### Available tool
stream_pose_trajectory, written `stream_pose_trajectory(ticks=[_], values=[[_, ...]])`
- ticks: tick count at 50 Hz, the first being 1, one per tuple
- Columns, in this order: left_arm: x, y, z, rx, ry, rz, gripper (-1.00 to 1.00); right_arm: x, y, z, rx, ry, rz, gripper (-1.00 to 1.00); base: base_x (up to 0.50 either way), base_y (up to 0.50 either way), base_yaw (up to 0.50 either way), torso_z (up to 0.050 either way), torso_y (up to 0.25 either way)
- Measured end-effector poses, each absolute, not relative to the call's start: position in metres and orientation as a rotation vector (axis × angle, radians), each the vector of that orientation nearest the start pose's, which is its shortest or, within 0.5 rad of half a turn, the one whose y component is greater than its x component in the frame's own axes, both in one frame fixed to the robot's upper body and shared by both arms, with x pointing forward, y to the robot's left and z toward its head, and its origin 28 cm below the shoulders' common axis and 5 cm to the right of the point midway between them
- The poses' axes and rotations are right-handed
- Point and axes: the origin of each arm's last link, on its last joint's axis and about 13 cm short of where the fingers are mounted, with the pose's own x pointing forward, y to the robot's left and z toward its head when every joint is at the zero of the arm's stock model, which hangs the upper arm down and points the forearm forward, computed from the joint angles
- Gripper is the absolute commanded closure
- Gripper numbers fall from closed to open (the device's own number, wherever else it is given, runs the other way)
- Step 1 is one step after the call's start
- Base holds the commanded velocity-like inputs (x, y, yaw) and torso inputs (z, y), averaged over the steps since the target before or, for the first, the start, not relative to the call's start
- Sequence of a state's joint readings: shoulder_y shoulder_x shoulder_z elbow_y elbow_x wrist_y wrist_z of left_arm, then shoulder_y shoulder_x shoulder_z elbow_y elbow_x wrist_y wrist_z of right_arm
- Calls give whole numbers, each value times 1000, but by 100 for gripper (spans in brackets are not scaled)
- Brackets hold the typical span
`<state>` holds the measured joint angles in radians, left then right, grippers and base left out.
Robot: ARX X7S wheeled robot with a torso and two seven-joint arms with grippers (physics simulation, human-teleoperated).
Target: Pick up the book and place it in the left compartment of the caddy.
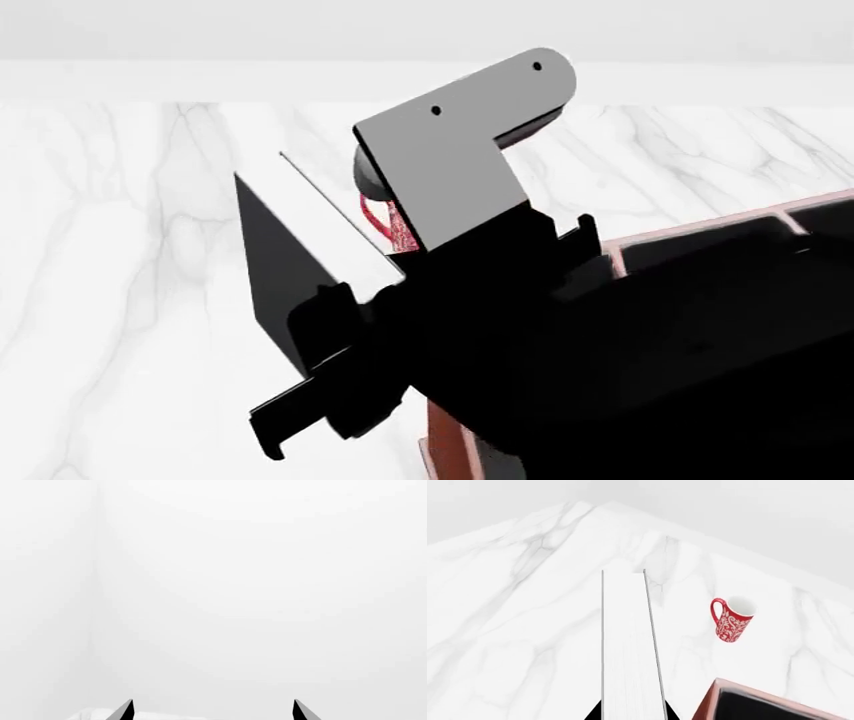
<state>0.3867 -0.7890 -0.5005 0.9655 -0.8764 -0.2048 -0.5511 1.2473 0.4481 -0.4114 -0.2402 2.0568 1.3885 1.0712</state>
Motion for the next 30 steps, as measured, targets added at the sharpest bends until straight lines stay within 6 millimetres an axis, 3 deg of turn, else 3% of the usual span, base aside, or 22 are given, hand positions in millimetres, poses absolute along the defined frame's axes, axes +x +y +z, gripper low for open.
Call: stream_pose_trajectory(ticks=[30], values=[[123,296,202,18,-405,153,-100,217,-104,323,-179,336,497,100,0,0,0,1,1]])
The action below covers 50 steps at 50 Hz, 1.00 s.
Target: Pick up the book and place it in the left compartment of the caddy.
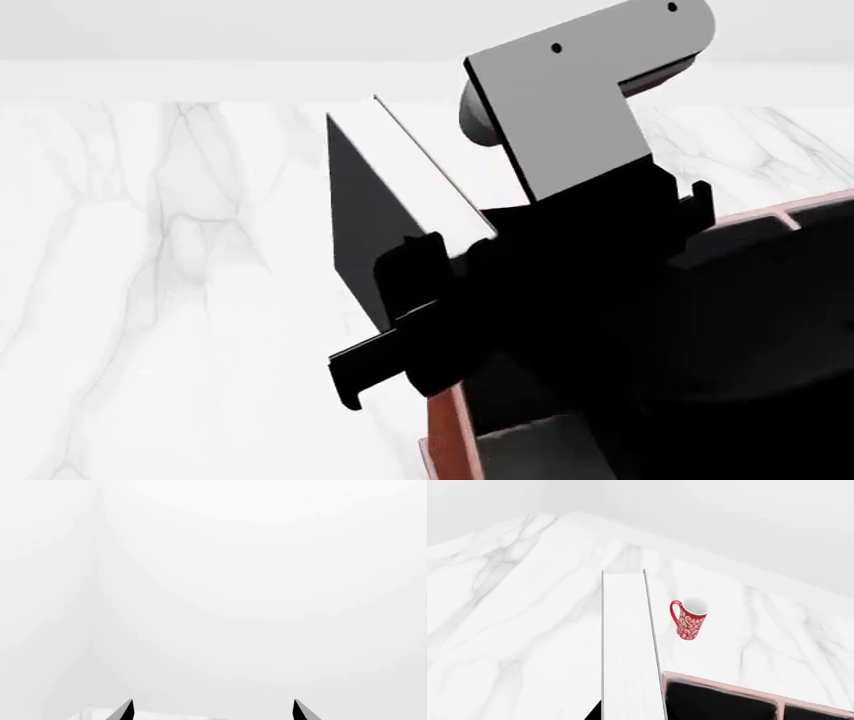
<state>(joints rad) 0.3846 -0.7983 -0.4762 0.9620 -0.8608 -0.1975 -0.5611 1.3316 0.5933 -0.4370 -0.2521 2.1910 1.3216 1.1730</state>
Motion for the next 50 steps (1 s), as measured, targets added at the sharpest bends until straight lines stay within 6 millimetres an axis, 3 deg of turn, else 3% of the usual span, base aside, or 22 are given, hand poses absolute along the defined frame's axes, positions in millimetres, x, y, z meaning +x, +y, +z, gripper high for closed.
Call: stream_pose_trajectory(ticks=[16,50], values=[[123,296,201,20,-404,152,-100,212,-119,327,-159,327,434,100,0,0,0,0,1],[124,295,197,26,-402,146,-100,209,-153,315,-114,360,286,100,0,0,0,0,1]])
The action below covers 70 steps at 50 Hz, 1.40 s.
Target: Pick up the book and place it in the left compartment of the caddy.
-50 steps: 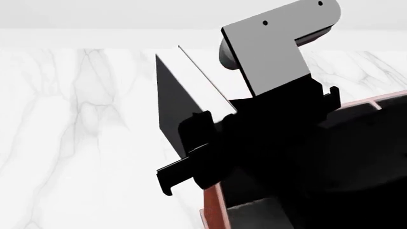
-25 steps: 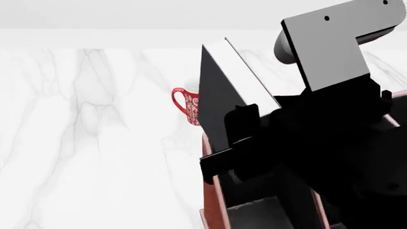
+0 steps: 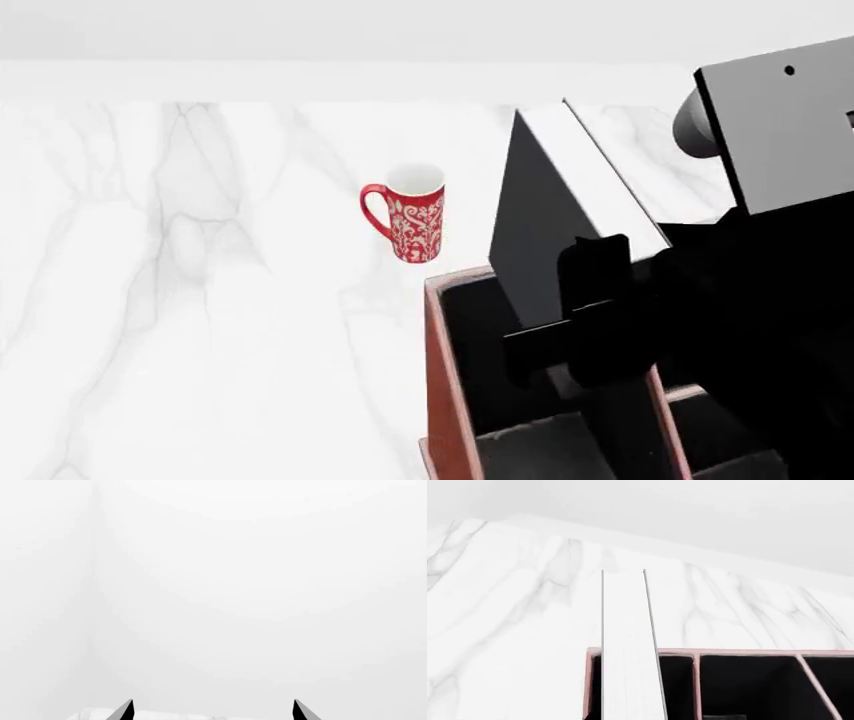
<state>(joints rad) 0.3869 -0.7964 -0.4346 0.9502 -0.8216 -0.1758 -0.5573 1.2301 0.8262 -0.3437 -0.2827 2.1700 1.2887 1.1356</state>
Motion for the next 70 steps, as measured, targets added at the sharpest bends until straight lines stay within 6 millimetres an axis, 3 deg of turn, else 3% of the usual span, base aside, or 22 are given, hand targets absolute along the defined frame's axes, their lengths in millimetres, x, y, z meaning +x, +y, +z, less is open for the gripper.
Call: stream_pose_trajectory(ticks=[35,70], values=[[124,294,195,29,-401,145,-100,217,-165,286,-89,437,235,100,0,0,0,0,1],[123,294,196,30,-404,143,-100,233,-165,258,-86,504,227,100,0,0,0,0,1]])
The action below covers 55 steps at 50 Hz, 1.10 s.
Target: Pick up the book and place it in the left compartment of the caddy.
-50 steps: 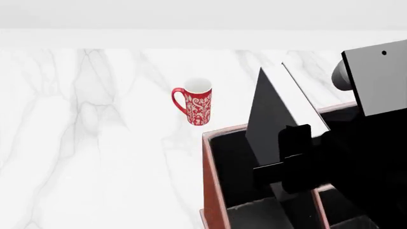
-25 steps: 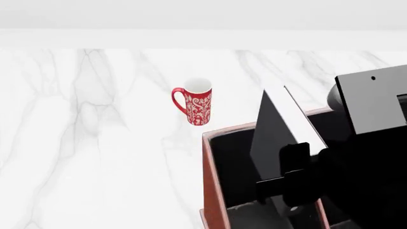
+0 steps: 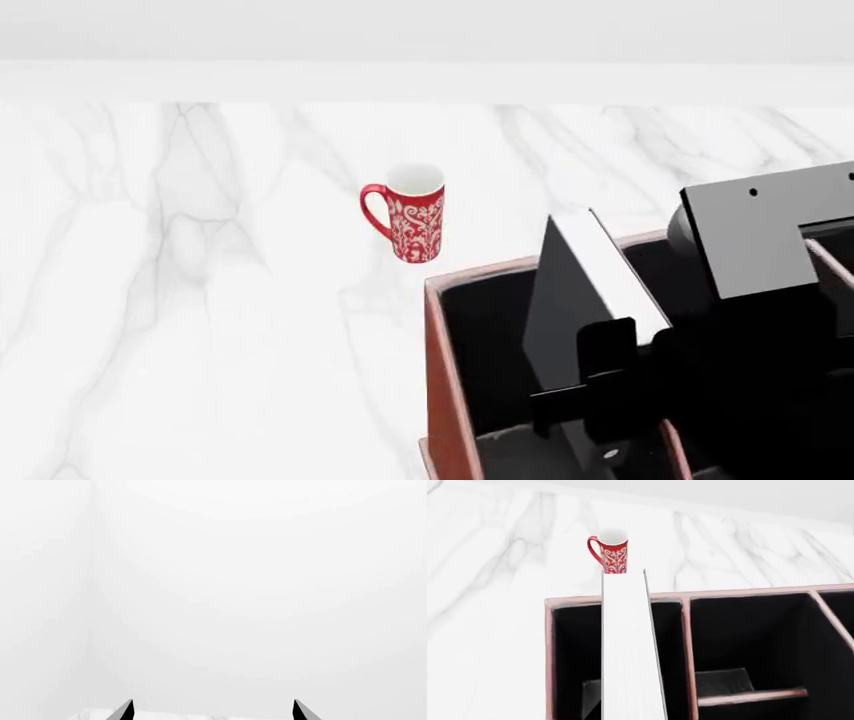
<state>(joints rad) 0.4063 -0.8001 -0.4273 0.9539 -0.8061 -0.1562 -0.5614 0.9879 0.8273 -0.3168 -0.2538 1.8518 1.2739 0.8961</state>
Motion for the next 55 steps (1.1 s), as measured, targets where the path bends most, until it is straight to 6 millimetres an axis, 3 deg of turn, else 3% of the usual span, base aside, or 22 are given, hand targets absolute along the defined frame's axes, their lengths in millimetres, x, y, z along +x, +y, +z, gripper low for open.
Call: stream_pose_trajectory(ticks=[55], values=[[121,294,197,29,-410,144,-100,266,-158,219,-112,561,211,100,0,0,0,0,1]])
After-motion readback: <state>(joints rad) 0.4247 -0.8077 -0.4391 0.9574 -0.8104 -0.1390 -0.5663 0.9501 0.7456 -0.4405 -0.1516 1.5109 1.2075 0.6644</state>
